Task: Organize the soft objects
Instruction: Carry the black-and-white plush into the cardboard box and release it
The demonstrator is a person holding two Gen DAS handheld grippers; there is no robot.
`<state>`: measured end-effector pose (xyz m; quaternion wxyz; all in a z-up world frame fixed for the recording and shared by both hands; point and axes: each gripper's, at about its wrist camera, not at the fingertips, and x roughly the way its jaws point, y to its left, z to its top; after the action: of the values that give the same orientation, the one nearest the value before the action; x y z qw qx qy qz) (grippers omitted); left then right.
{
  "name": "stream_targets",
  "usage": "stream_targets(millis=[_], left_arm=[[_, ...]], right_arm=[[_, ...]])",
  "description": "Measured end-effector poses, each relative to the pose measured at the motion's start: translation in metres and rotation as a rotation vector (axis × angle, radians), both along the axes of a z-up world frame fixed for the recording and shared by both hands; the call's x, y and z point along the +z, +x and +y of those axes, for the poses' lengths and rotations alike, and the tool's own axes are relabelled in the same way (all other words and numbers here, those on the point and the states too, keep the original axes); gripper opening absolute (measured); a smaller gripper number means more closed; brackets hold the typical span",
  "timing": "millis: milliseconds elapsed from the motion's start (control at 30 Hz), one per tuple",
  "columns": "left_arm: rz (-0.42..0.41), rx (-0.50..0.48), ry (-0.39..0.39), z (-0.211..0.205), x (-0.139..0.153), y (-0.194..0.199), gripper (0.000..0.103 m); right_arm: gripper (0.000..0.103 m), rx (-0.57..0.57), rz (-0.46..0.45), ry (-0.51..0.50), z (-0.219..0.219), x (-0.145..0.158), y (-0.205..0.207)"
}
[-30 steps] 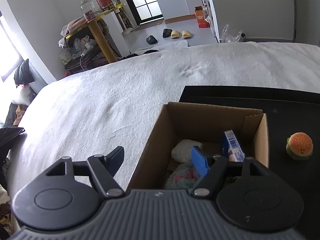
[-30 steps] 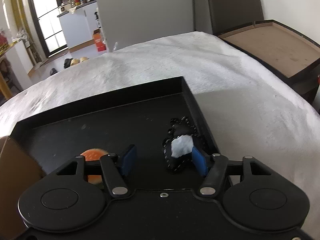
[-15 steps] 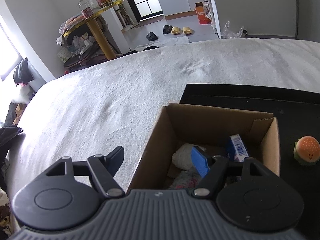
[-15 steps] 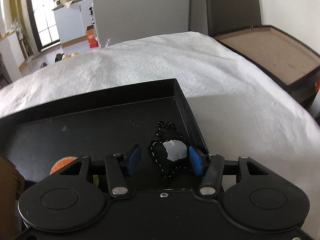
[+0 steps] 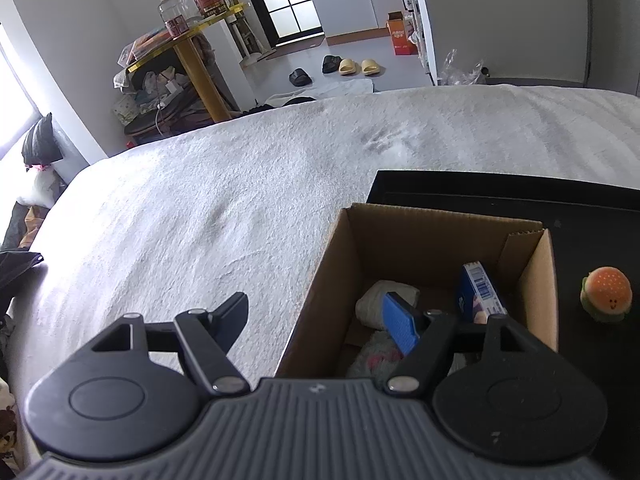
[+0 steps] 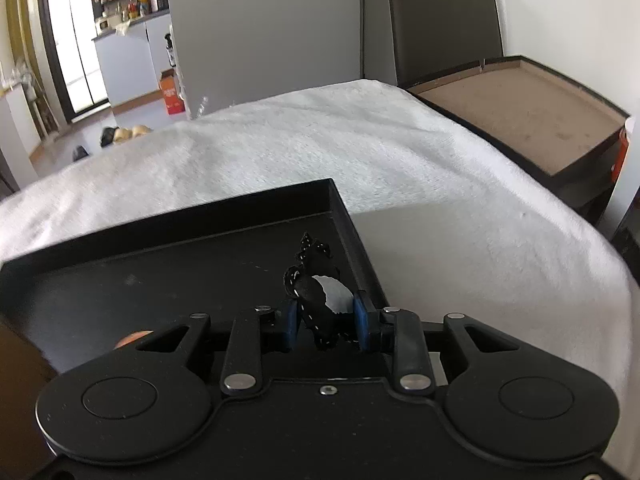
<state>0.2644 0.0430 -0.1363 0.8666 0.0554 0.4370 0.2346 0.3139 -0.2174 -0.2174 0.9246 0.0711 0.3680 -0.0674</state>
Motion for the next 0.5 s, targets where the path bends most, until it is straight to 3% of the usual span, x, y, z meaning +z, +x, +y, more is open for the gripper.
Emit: stream_targets(millis=[500], left_arm=[[-0.05, -0.015, -0.066, 0.012, 0.022, -0.041, 0.073]], right_arm=[[0.028, 0.048, -0.031, 0.014, 0.021, 0.03, -0.041]])
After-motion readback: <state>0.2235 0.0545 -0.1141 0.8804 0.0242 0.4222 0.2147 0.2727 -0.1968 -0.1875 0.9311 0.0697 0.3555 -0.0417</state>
